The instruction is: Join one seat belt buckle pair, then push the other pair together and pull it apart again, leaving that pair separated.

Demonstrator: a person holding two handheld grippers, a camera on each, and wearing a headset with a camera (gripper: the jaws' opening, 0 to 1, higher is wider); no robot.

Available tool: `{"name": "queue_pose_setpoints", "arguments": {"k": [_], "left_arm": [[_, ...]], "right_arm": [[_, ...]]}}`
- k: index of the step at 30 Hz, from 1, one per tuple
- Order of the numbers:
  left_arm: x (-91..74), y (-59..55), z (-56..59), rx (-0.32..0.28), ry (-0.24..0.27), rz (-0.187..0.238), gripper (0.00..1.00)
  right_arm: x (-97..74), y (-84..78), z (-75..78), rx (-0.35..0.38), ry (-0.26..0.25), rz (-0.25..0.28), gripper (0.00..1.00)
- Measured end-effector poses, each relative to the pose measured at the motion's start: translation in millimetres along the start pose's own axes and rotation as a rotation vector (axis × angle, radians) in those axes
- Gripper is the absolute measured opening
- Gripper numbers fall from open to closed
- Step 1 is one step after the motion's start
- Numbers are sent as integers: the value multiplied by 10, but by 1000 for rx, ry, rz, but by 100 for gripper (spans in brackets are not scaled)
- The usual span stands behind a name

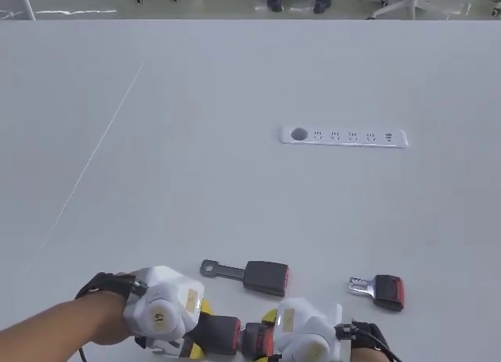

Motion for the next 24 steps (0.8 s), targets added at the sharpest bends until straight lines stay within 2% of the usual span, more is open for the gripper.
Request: {"name": "queue_pose_setpoints", "arguments": {"k": [4, 7, 9, 10, 13, 14, 16, 19, 21, 24], "left_arm": [[5, 17, 1, -4, 2, -17, 33], [14, 40, 8, 2, 7, -45, 33], [19, 51, 11, -10, 14, -58, 34], [20, 62, 15, -29, 32, -56, 37], [19, 131, 63, -64, 34, -14, 64], [6, 162, 65, -68, 47, 6, 68], [-41, 209, 64, -85, 67, 25, 70], [-115, 290, 62, -111, 83, 65, 74], [-170, 337, 65, -122, 91, 74, 78], [-231, 380, 68, -107, 112, 72, 76]], "right_arm": [[3, -2, 7, 1, 7, -7, 36], [-4, 10, 9, -21, 3, -21, 37], [-26, 12, 22, -13, -23, -38, 40], [-56, 18, 31, 2, -37, -24, 42], [-135, 56, 79, 67, -62, 27, 58], [-176, 50, 93, 79, -77, 32, 65], [-231, 51, 118, 95, -95, 37, 72], [-318, 25, 107, 111, -98, 53, 74], [-405, 10, 80, 127, -98, 69, 75], [-486, -37, 14, 128, -92, 80, 74]]}}
Point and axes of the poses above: the centre of the closed fingertips' face, and the gripper's own axes: x roughly forward along the fingers, z roughly to its right, y roughly out of its top, the point moved 7 cm from there along -x, roughly backward along the fingers, and after that the axes turned 5 degrees about -x, right-handed, at the moved point
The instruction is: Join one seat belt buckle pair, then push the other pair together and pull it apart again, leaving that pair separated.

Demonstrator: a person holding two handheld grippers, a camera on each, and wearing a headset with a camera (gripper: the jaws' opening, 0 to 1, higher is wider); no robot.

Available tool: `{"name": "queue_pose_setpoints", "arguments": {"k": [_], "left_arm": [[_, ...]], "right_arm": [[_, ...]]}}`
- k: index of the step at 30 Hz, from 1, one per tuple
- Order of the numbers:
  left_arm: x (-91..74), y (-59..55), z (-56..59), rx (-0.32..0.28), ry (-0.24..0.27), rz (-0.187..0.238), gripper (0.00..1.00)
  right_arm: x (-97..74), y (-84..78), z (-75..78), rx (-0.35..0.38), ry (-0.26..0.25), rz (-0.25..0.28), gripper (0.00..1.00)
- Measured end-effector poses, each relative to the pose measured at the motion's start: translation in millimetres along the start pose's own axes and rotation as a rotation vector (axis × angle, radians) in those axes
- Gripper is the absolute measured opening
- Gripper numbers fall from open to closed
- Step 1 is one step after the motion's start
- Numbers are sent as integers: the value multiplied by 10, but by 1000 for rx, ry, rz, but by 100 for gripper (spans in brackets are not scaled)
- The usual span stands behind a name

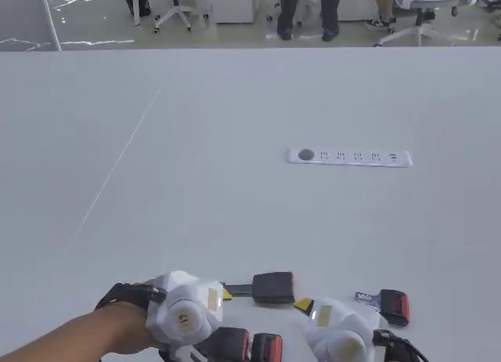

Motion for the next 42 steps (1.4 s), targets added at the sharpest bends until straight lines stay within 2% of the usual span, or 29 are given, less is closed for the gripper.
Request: {"name": "queue_pose_setpoints", "arguments": {"k": [4, 8, 15, 18, 22, 26, 29, 38, 42], "left_arm": [[-77, 80, -17, 24, 15, 8, 77], [-156, 210, -102, 41, 42, 29, 77], [-204, 435, -277, 65, 70, 50, 77], [-206, 552, -369, 85, 81, 63, 77], [-179, 649, -459, 94, 87, 69, 77], [-124, 715, -559, 86, 89, 74, 76], [-49, 715, -621, 85, 80, 60, 76], [227, 593, -801, 49, 62, -14, 71], [356, 551, -864, 7, 53, -37, 68]], "right_arm": [[-155, -41, -13, -2, -9, 18, 75], [-369, -127, 58, 28, -37, 41, 75], [-822, -451, 434, 96, -124, 33, 75], [-976, -565, 598, 119, -158, 28, 75], [-1132, -688, 793, 127, -189, 20, 75], [-1185, -807, 898, 135, -166, 3, 75], [-1181, -897, 947, 117, -131, -40, 75], [-1022, -1022, 1092, 110, -60, -89, 70], [-937, -1071, 1132, 111, -18, -116, 65]]}}
Point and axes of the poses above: the centre of the closed fingertips' face, and the gripper's own axes: x roughly forward along the fingers, z roughly to its right, y roughly out of its top, the point moved 7 cm from there along -x, roughly backward along the fingers, and after that the axes turned 5 degrees about -x, right-handed, at the moved point
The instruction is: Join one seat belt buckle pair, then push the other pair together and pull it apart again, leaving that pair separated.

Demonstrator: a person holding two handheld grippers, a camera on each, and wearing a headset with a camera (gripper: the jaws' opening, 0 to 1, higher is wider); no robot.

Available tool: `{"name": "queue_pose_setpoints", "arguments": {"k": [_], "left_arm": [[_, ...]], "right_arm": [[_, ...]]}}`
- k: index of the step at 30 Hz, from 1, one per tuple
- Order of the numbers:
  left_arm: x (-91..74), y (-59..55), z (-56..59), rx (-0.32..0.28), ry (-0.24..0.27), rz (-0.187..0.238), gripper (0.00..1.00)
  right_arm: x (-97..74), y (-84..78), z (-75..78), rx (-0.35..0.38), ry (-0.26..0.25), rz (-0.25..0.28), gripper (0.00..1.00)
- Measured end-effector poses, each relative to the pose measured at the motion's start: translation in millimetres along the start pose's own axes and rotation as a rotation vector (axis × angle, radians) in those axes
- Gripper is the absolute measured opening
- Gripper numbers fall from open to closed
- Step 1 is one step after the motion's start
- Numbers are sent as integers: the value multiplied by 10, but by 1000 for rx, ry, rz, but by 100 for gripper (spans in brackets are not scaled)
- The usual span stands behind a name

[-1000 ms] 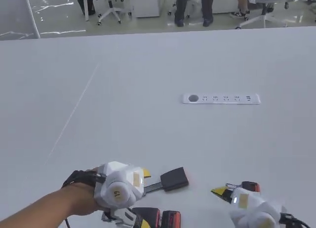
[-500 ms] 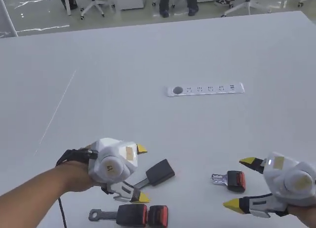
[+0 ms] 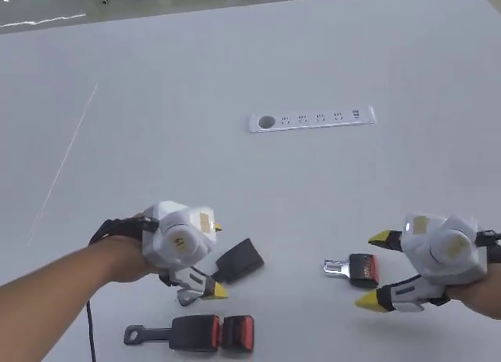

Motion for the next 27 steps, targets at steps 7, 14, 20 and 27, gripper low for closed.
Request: {"name": "queue_pose_setpoints", "arguments": {"k": [7, 14, 20, 27], "left_arm": [[200, -69, -9, -98, -15, -27, 59], [332, -127, 20, -125, -32, -39, 55], [330, -112, -26, -147, -24, -12, 49], [346, -90, 16, -20, -85, 19, 38]], "right_arm": [[93, -40, 47, 18, 34, -32, 60], [135, -120, 72, 2, 47, -87, 49], [164, -134, 104, -5, 40, -112, 44], [167, -133, 156, -70, 43, -127, 37]]}}
Point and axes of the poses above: the centre of the closed fingertips' face, and the gripper's own axes: x roughly forward along the fingers, z roughly to its right, y roughly out of its top, the point moved 7 cm from there along -x, roughly backward along the fingers, and after that the axes turned 5 degrees about -x, right-handed, at the moved point
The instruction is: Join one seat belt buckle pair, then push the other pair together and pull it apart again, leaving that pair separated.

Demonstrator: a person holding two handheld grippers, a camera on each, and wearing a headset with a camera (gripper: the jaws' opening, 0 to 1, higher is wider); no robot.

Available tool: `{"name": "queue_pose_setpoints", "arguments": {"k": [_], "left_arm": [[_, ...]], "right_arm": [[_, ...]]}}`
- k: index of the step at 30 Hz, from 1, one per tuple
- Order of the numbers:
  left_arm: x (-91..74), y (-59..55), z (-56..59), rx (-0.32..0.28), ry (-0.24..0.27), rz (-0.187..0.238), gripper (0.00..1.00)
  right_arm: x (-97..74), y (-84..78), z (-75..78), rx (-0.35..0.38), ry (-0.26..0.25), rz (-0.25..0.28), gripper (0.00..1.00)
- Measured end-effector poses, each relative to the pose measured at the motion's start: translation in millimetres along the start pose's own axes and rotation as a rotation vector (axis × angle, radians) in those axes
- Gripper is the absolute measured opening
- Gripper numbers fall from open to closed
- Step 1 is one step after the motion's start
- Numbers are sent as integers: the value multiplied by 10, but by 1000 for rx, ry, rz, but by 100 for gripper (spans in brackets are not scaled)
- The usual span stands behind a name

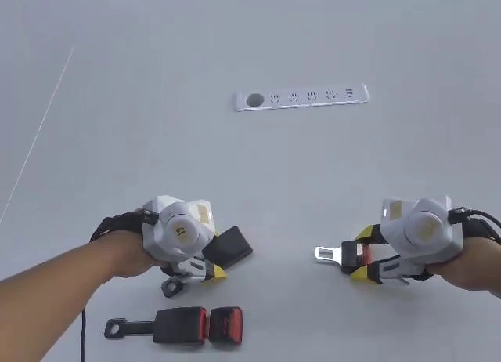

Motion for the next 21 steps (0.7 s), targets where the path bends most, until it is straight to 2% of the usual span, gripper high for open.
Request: {"name": "queue_pose_setpoints", "arguments": {"k": [2, 3, 7, 12, 17, 21], "left_arm": [[3, -8, -18, 14, -11, -2, 38], [16, 3, -37, 65, -32, 2, 37], [28, 17, -48, 179, -105, -38, 36], [31, 23, -60, 216, -126, -50, 36], [38, 20, -68, 246, -141, -62, 35], [36, 32, -64, 264, -151, -70, 35]], "right_arm": [[2, -5, 11, -24, 12, -7, 37], [1, -7, 11, -29, 18, -12, 37], [-2, 9, 23, -73, 48, -44, 36], [2, 15, 46, -102, 73, -68, 36], [-12, 2, 44, -102, 78, -51, 36], [-5, 9, 46, -108, 80, -57, 36]]}}
Point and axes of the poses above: the centre of the closed fingertips' face, and the gripper's own axes: x roughly forward along the fingers, z roughly to its right, y roughly out of its top, the point moved 7 cm from there along -x, roughly backward along the fingers, and after that the axes turned 5 degrees about -x, right-handed, at the moved point
